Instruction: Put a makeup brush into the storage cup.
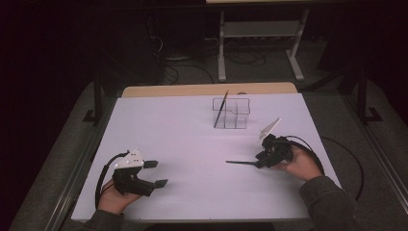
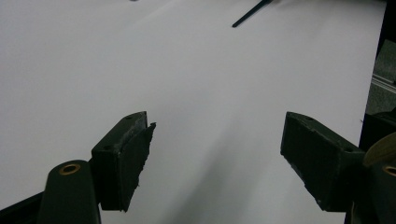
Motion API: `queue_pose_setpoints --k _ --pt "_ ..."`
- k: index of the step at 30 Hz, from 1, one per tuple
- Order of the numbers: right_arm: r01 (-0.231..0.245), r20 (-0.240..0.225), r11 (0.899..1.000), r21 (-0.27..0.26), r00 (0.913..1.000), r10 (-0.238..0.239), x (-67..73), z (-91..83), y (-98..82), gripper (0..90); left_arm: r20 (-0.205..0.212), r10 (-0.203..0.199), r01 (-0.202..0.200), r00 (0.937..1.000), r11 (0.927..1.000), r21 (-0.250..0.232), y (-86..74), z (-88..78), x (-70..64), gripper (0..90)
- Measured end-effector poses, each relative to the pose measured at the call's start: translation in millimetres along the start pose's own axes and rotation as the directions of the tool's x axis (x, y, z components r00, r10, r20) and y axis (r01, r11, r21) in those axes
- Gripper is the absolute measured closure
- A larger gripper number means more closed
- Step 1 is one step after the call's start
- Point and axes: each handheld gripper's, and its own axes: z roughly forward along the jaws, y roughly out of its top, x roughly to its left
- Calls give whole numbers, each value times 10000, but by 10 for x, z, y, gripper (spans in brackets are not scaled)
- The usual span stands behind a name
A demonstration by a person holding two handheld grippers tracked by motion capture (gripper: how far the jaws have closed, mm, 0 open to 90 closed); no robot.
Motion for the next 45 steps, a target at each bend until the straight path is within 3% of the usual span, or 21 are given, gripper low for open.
queue_pose_setpoints --k 17,35,45 --pt "197 253 9997 112 9995 -200 6 39 -24 719 29 -24 24 10000 10000 34 2 8 -5 232" --pt "841 516 9962 249 9950 -852 19 73 1 820 62 -21 21 10000 10000 41 4 19 -3 233" --pt "604 187 9976 335 9980 -610 -30 73 20 832 73 -45 45 10000 10000 40 8 34 -14 232"
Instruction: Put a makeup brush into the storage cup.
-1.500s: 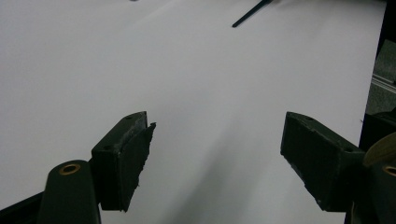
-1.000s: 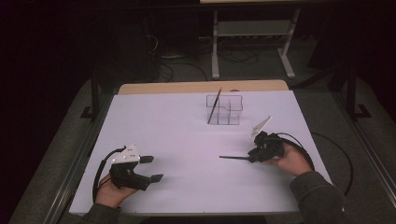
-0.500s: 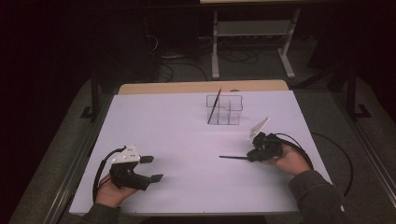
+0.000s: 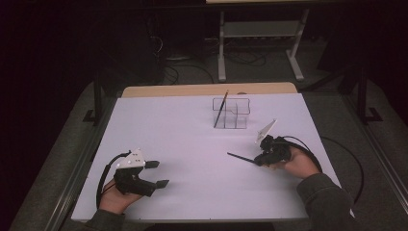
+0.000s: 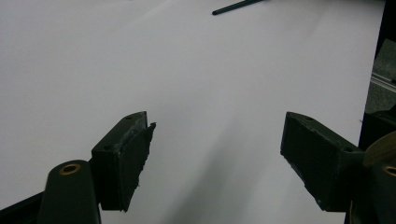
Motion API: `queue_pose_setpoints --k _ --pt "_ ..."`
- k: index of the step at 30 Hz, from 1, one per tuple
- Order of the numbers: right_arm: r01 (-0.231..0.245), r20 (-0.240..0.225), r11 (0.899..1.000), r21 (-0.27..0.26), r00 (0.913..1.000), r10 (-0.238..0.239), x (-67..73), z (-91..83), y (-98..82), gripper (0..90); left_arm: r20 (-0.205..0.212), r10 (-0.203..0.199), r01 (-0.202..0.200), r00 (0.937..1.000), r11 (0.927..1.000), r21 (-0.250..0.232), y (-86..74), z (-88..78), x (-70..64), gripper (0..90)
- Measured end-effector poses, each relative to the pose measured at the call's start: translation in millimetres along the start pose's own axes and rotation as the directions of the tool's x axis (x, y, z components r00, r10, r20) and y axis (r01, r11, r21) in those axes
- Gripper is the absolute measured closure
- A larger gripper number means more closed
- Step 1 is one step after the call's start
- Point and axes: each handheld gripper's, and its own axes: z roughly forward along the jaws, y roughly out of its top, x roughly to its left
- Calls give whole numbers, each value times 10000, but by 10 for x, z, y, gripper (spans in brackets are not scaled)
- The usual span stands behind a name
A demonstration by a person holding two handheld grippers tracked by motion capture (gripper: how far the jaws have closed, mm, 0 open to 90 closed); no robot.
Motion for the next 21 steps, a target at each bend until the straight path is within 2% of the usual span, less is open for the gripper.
queue_pose_setpoints --k 6,16,21 --pt "-87 -196 10000 -27 9998 87 -28 -3 6 832 20 -86 86 10000 10000 -16 -2 -3 1 232" --pt "-120 -471 9988 -469 9988 98 -5 -80 29 833 67 83 -82 9999 10000 -6 16 -6 -3 235" --pt "-88 -604 9987 -494 9982 58 15 -108 27 834 114 101 -100 9999 9999 -40 35 10 -22 237"
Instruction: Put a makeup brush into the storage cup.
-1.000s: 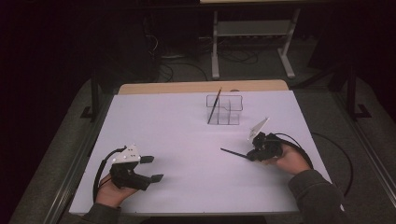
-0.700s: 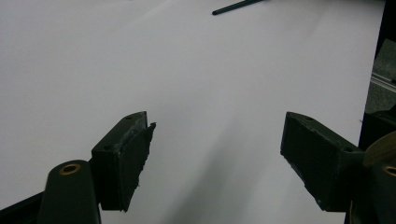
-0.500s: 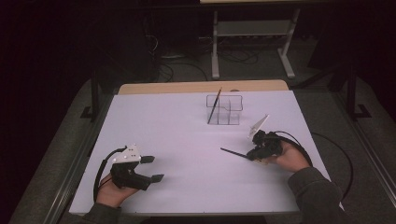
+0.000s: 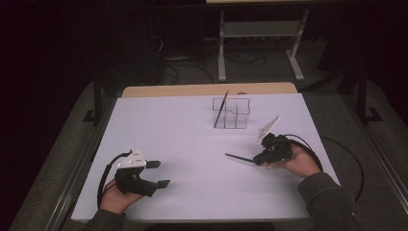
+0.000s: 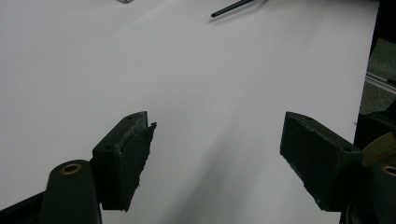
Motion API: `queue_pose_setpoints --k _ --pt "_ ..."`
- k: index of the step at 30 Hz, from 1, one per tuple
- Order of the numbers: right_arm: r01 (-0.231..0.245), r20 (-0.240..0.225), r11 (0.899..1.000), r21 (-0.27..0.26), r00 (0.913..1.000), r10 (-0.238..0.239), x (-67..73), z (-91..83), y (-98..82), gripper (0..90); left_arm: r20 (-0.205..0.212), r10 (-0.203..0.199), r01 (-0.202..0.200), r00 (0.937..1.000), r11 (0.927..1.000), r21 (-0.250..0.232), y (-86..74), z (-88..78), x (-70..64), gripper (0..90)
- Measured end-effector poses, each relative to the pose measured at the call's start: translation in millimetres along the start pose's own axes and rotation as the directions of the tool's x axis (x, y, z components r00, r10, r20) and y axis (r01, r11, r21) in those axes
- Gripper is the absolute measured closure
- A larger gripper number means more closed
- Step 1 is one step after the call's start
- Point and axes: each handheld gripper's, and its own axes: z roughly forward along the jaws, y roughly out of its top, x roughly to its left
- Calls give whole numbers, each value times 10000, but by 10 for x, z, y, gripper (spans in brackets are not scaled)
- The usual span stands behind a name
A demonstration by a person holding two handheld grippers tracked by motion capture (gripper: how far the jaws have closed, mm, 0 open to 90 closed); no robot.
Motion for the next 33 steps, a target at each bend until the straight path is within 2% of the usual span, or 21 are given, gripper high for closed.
queue_pose_setpoints --k 5,7,14,18,22,33 --pt "170 -27 9998 94 9999 -170 56 -40 40 834 46 23 -22 10000 10000 -83 27 -1 -17 238" --pt "391 -58 9992 10 9992 -391 74 -72 75 834 62 92 -91 9999 9999 -73 37 -1 -17 239" --pt "739 -134 9971 -205 9972 -742 168 -173 182 834 141 62 -61 9999 9999 -98 59 -4 -32 240" --pt "943 -206 9951 -292 9953 -949 222 -196 234 834 231 173 -171 9996 9998 -71 92 15 -41 242" --pt "1241 -267 9916 -375 9918 -1252 296 -233 304 834 392 268 -265 9989 9996 -84 135 42 -80 258" --pt "2146 -480 9756 -465 9750 -2167 536 -309 572 834 754 910 -920 9930 9957 101 374 113 -171 292"
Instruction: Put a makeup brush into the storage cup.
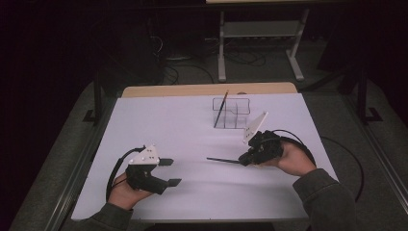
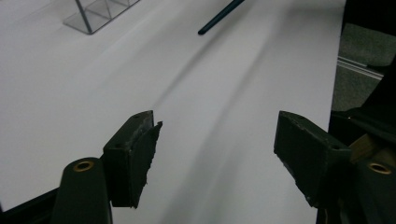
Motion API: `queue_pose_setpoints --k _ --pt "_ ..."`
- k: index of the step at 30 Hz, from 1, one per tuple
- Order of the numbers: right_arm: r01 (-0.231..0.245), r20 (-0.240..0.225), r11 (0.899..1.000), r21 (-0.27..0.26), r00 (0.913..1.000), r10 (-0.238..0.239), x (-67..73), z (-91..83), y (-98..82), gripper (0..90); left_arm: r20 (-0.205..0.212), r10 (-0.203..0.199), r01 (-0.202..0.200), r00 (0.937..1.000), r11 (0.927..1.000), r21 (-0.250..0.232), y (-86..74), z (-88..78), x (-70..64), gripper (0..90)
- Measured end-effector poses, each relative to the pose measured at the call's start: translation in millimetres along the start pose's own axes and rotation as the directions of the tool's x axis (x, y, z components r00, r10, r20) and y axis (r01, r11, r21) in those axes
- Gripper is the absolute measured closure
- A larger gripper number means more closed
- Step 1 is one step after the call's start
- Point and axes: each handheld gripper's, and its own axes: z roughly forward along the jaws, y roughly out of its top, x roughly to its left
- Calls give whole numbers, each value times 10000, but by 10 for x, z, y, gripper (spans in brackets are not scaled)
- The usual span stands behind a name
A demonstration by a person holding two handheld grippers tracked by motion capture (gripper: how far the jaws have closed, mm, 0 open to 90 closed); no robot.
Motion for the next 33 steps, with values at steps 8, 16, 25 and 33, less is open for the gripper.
queue_pose_setpoints --k 8,16,25,33 --pt "583 -53 9982 111 9983 -582 107 37 187 834 218 427 -432 9989 9988 228 183 37 -10 342" --pt "999 -382 9946 282 9944 -988 171 118 336 833 518 779 -807 9956 9952 553 330 108 9 401" --pt "1274 -650 9915 266 9900 -1255 212 176 428 834 1023 932 -1045 9904 9883 1112 428 225 11 485" --pt "1466 -758 9887 305 9867 -1440 258 238 492 834 1242 1103 -1280 9861 9813 1440 465 324 -6 542"
